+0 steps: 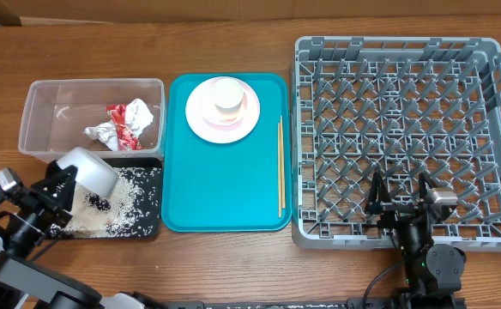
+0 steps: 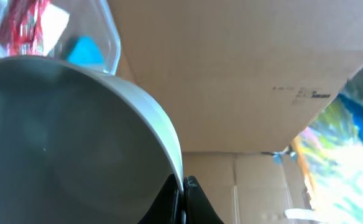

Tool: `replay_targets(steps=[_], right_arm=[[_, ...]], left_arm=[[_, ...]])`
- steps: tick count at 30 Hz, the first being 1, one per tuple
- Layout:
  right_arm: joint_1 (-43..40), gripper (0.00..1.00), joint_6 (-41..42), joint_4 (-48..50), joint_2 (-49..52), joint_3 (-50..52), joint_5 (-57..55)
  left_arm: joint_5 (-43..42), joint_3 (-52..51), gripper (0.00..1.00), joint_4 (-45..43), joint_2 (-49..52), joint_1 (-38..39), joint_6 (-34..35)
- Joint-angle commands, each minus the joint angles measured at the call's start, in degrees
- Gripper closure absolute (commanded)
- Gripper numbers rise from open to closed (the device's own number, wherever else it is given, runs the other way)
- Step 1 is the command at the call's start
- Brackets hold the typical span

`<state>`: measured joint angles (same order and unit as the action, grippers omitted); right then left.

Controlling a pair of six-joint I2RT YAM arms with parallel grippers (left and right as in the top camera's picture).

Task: Sort waste into correct bins and load items into the dishwasher
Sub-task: 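Tilt the bowl to pour the rice onto the black tray, then carry the empty bowl back and set it on the teal tray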

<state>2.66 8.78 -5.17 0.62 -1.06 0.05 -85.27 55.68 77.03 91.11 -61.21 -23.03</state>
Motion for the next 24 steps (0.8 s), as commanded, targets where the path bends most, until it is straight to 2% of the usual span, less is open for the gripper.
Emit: replay_targets(steps=[1,6,16,20,24], right_arm=[[-0.15,0.0,-0.04,0.35,-0.44,0.61,0.0],[-0.15,0.0,-0.04,0.35,-0.46,0.61,0.0],[-0.15,0.0,-0.04,0.35,-0.46,0.61,0.0],[-0.15,0.0,-0.04,0.35,-0.44,0.61,0.02],[-0.15,0.0,-0.04,0.35,-0.44,0.61,0.0]], left_arm=[[3.52,-0.02,0.96,5.35,0.15,1.2,-6.78],[2.32,0.87,0.96,20.02,-1.05,4.98,-24.74],[-0.44,8.24,0.96,19.82,-4.13,24.26,-23.96],[0.02,14.08,0.96,18.21,-4.13,31.54,-18.78],[10.58,21.46,0.96,8.17,-4.13,38.64,2.82]])
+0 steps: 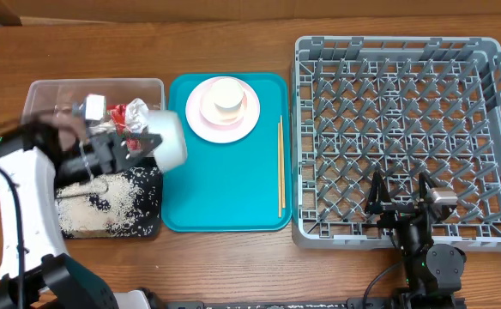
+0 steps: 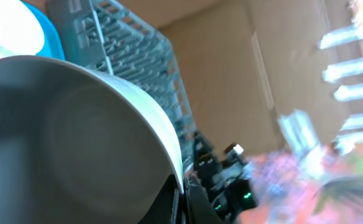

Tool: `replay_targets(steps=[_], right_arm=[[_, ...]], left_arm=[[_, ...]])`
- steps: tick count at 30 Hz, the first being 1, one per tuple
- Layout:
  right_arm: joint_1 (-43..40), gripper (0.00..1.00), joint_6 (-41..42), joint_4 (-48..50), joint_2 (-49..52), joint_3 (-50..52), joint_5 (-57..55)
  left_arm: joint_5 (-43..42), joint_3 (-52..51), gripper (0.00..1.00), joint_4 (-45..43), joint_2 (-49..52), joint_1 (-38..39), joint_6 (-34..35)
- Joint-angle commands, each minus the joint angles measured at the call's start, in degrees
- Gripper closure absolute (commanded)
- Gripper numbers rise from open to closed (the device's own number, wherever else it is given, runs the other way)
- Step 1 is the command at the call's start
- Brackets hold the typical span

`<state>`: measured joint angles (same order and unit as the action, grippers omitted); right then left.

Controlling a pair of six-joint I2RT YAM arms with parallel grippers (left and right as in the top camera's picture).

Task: Sort waste into correct bins and load items into the dishwasher
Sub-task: 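Carry the empty bowl back and set it on the teal tray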

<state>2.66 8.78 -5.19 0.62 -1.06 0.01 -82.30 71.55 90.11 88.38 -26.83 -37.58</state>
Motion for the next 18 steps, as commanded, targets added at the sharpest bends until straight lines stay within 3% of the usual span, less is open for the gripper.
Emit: replay_targets(steps=[1,4,12,18], right_arm=[[-0.15,0.0,-0.04,0.37,-0.46,0.61,0.04],[-0.15,0.0,-0.04,0.37,-0.44,0.61,0.04],[-0.15,0.0,-0.04,0.37,-0.46,0.61,0.07],[-0.15,0.0,-0.04,0.37,-0.44,0.61,0.07]], left_arm=[[18.97,7.8,0.96,-9.9,-1.42,7.61,29.29],[37.05,9.55,0.96,-13.11,-1.44,14.6,39.32],[74.73,7.63,0.96,-19.67,-1.38,39.19,53.83],[84.94,1.53,0.96,-26.14,-1.38,50.6,61.83]])
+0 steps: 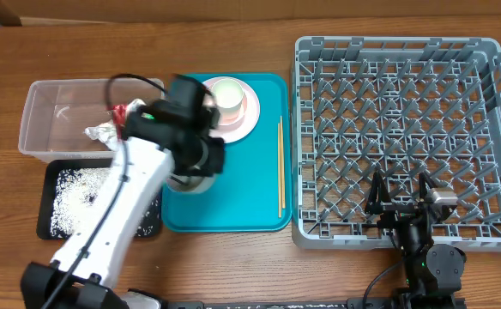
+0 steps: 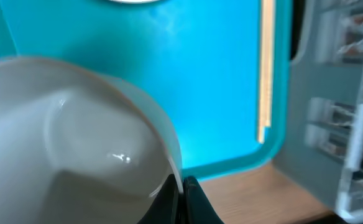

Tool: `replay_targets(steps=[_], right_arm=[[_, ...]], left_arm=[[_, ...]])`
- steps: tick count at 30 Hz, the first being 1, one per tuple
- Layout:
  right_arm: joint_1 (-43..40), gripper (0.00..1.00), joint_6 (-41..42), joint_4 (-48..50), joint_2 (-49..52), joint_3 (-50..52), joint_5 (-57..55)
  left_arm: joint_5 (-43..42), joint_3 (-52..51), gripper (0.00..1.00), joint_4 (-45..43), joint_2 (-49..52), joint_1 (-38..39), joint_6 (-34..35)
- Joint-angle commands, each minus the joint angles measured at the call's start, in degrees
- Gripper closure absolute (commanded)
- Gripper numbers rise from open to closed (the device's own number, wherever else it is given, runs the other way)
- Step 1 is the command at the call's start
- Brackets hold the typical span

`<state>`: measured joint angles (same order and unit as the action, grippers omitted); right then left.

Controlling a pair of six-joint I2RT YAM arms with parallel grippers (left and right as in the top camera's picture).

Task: Sort waste into correct bins and load items into the dishwasher
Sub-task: 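Carry the empty bowl back and set it on the teal tray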

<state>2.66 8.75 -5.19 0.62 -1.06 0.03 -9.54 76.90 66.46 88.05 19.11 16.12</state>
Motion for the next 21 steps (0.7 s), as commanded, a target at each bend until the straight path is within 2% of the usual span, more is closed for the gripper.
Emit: replay_targets(steps=[1,6,11,18,19,20,21], right_arm=[[-0.15,0.0,-0.02,0.37,-0.44,0.61,0.04],[-0.15,0.0,-0.02,0.37,-0.44,0.61,0.04],[-0.15,0.0,-0.02,0.37,-0.44,0.61,0.02],[-0.15,0.0,-0.02,0.37,-0.46,0.61,0.04],[-0.15,0.0,-0.02,0.37,-0.46,0.61,0.04],[-0.15,0.0,-0.02,0.37,-0.46,0.61,0.02],[-0.15,0.0,-0.02,0.37,-0.44,0.61,0.04]], left_arm=[[12.66,-5.01,0.96,-3.82,-1.05,5.64,8.79],[13.51,-10.99,0.96,-9.73,-0.94,8.28,9.92],[18.16,-13.16,0.96,-10.56,-0.94,8.2,11.13],[17.4,-14.56,0.96,-11.91,-0.94,8.35,11.15],[17.4,-14.93,0.93,-12.26,-0.94,8.35,11.15],[17.42,-15.37,0.78,-12.81,-0.94,8.35,11.15],[17.42,-15.5,0.71,-12.96,-0.94,8.35,11.15]])
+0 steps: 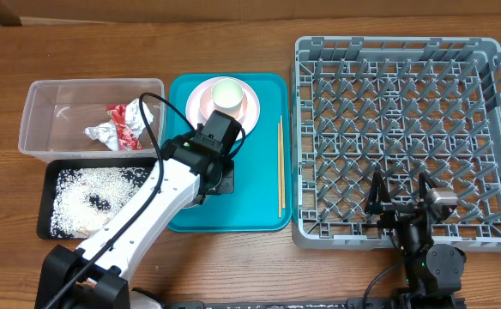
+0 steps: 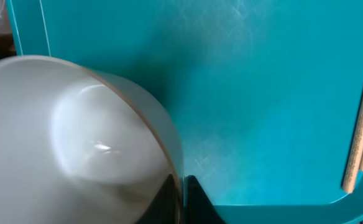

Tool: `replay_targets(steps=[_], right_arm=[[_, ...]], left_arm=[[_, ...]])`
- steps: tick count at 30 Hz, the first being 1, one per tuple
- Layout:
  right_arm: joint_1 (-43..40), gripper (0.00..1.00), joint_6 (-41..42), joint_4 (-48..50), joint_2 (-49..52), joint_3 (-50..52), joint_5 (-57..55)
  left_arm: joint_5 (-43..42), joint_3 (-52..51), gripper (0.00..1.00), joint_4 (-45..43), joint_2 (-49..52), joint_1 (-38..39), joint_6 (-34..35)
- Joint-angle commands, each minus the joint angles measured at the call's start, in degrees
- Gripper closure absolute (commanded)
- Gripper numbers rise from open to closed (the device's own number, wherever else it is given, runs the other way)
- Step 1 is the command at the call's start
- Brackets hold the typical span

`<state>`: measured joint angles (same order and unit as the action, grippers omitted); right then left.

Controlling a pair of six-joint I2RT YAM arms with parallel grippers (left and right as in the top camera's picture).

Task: Sort waste into correct bins and load items into the dishwasher
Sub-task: 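Carry the empty bowl back and set it on the teal tray, then raise the left arm and park it above the bins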

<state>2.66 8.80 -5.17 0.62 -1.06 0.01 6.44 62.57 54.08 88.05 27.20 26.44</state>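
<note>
A white bowl [image 2: 76,143] fills the left of the left wrist view, and my left gripper [image 2: 183,190] is shut on its rim. It hangs low over the teal tray [image 1: 250,202], left of the chopsticks [image 1: 280,167]; from overhead my arm hides it. A pink plate [image 1: 201,107] with a cup [image 1: 226,93] sits at the tray's back. At the front edge of the grey dish rack [image 1: 405,129] my right gripper [image 1: 400,202] rests with its fingers apart.
A clear bin [image 1: 62,120] holding crumpled wrappers [image 1: 117,126] stands at the far left. In front of it lies a black tray [image 1: 147,225] spread with rice. The chopsticks lie along the teal tray's right side.
The left gripper, still shut on the bowl, has moved a little right and closer to the teal tray's surface. The right arm has not moved.
The bowl was first held tipped over the black rice tray at the far left. Then it was by the clear bin at the teal tray's left edge, then over the tray's front left. Now it is low over the tray's middle.
</note>
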Motion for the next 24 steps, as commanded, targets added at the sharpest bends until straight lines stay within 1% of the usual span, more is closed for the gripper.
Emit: replay_targets(steps=[1,2,3,4,6,8,11,15,17,19,22,24], right_arm=[[-0.15,0.0,-0.07,0.35,-0.46,0.61,0.07],[-0.15,0.0,-0.07,0.35,-0.46,0.61,0.07],[-0.15,0.0,-0.07,0.35,-0.46,0.61,0.04],[-0.15,0.0,-0.07,0.35,-0.46,0.61,0.04],[-0.15,0.0,-0.07,0.35,-0.44,0.61,0.04],[-0.15,0.0,-0.07,0.35,-0.44,0.61,0.04],[-0.15,0.0,-0.07,0.35,-0.44,0.61,0.04],[-0.15,0.0,-0.07,0.35,-0.46,0.61,0.07],[-0.15,0.0,-0.07,0.35,-0.44,0.61,0.07],[-0.15,0.0,-0.07,0.35,-0.44,0.61,0.07],[-0.15,0.0,-0.07,0.35,-0.46,0.61,0.07],[-0.15,0.0,-0.07,0.35,-0.46,0.61,0.04]], left_arm=[[1.44,-1.22,0.51,-0.63,-0.94,0.26,0.83],[1.44,-1.22,0.35,-0.63,-0.94,0.24,0.83],[1.42,-1.2,0.22,-0.68,-0.94,0.24,0.87],[1.42,-1.18,0.16,-0.83,-0.94,0.15,0.87],[1.4,-1.09,0.07,-0.94,-0.94,0.09,1.05],[1.22,-0.28,0.03,-0.68,-0.96,0.09,1.07],[1.22,3.04,0.0,0.96,-0.98,0.0,1.09],[1.66,13.31,0.0,7.39,-1.01,-2.62,1.03],[1.68,19.15,0.0,10.86,-1.01,-5.6,0.46],[1.75,24.65,0.0,13.88,-1.01,-10.14,-1.07],[3.52,29.4,0.0,17.33,-1.01,-17.49,-1.6],[3.63,30.05,0.0,18.25,-1.01,-21.66,-1.6]])
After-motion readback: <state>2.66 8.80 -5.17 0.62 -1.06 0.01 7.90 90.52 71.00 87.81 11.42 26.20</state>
